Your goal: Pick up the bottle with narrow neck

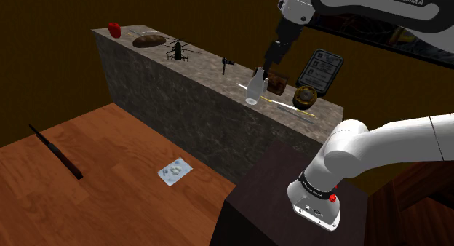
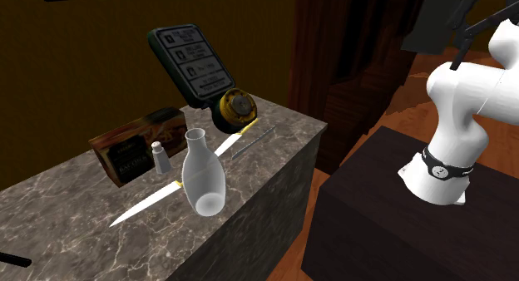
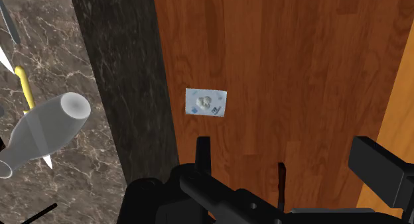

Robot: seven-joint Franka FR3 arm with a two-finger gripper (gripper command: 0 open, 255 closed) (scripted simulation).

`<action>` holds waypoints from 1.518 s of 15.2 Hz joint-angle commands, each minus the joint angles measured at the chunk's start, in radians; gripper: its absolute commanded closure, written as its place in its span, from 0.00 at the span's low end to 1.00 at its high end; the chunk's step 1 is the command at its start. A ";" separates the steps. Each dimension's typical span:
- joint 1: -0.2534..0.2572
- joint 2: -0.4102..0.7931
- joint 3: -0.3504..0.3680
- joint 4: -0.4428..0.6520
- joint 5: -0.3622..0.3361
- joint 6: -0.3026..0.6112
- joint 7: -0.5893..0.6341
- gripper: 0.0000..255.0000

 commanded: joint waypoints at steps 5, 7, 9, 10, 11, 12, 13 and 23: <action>-0.023 0.077 -0.076 0.008 -0.036 0.058 -0.080 0.00; -0.033 0.122 -0.113 0.019 -0.051 0.087 -0.119 0.00; -0.041 0.170 -0.150 0.035 -0.063 0.115 -0.159 0.00; -0.045 0.196 -0.168 0.045 -0.068 0.128 -0.179 0.00; -0.049 0.223 -0.186 0.056 -0.072 0.141 -0.198 0.00; -0.053 0.250 -0.204 0.068 -0.074 0.154 -0.219 0.00; -0.056 0.278 -0.222 0.081 -0.076 0.167 -0.239 0.00; -0.084 0.603 -0.388 0.278 -0.024 0.262 -0.458 0.00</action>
